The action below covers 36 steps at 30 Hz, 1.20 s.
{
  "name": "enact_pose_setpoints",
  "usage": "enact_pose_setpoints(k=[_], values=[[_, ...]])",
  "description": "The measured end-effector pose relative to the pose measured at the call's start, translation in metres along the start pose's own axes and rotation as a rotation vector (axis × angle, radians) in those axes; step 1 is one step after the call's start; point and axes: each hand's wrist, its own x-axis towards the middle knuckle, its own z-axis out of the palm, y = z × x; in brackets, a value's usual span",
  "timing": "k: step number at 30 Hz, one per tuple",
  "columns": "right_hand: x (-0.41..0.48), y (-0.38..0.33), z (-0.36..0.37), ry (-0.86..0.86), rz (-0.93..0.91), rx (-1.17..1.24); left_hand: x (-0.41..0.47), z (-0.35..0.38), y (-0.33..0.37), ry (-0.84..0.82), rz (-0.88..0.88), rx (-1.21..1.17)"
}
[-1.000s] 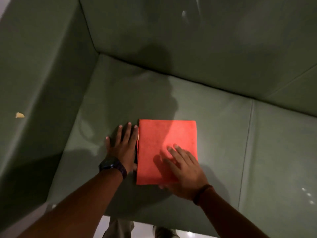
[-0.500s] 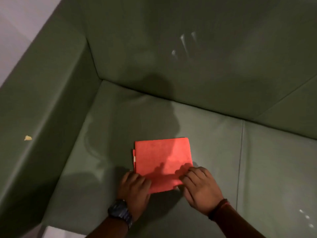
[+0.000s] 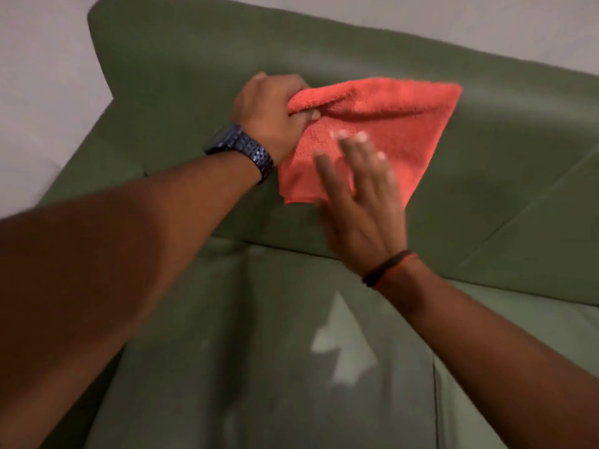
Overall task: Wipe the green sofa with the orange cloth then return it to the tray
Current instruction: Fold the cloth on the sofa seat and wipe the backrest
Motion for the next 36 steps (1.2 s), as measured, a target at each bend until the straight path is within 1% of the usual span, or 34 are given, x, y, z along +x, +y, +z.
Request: enact_pose_setpoints(k=[1,2,3,4,5,7,8,10,12,14,15,17,19,20,21,23,25,26,29,31,33,36], values=[[-0.002,-0.004,0.017,-0.126,-0.011,-0.07,-0.001,0.002,-0.003,0.014,0.071,0.011],[-0.002,-0.002,0.032,-0.196,-0.023,-0.139,-0.008,0.004,-0.008,0.052,0.153,0.016],[0.0,0.006,0.044,-0.213,-0.023,-0.191,-0.016,0.005,-0.015,0.1,0.207,0.036],[0.003,0.015,0.055,-0.191,-0.003,-0.226,-0.026,0.006,-0.025,0.129,0.219,0.087],[0.006,0.025,0.064,-0.134,0.022,-0.259,-0.033,0.005,-0.037,0.121,0.208,0.176],[0.01,0.035,0.08,-0.041,0.042,-0.318,-0.045,0.002,-0.067,0.027,0.194,0.401],[0.009,0.035,0.086,-0.026,0.034,-0.349,-0.049,0.001,-0.078,-0.028,0.196,0.496],[0.005,0.027,0.098,-0.03,-0.026,-0.375,-0.051,0.003,-0.095,-0.097,0.186,0.602],[0.003,0.024,0.103,-0.07,-0.136,-0.371,-0.051,0.008,-0.1,-0.109,0.156,0.642],[0.003,0.028,0.102,-0.06,-0.199,-0.411,-0.05,0.012,-0.1,-0.11,0.129,0.669],[0.004,0.031,0.101,-0.034,-0.182,-0.429,-0.049,0.013,-0.1,-0.107,0.128,0.67],[0.006,0.032,0.1,0.028,-0.088,-0.462,-0.05,0.015,-0.103,-0.093,0.14,0.678],[0.008,0.024,0.104,0.039,-0.035,-0.456,-0.05,0.017,-0.105,-0.07,0.143,0.691],[0.008,0.018,0.107,0.013,-0.054,-0.437,-0.05,0.017,-0.106,-0.065,0.14,0.697],[0.007,0.013,0.11,-0.027,-0.111,-0.427,-0.05,0.018,-0.107,-0.063,0.139,0.702],[0.005,0.013,0.112,-0.095,-0.267,-0.45,-0.051,0.017,-0.11,-0.063,0.154,0.696],[0.005,0.026,0.105,-0.104,-0.348,-0.499,-0.052,0.015,-0.111,-0.063,0.169,0.683],[0.005,0.033,0.101,-0.078,-0.328,-0.515,-0.052,0.015,-0.11,-0.06,0.174,0.678],[0.002,0.047,0.091,0.02,-0.12,-0.539,-0.052,0.016,-0.106,-0.062,0.171,0.675],[0.005,0.037,0.096,0.027,-0.064,-0.507,-0.051,0.017,-0.106,-0.062,0.16,0.682],[0.007,0.019,0.107,-0.036,-0.105,-0.436,-0.049,0.02,-0.107,-0.048,0.149,0.68],[0.007,0.012,0.114,-0.132,-0.274,-0.417,-0.048,0.026,-0.107,0.024,0.164,0.668]])
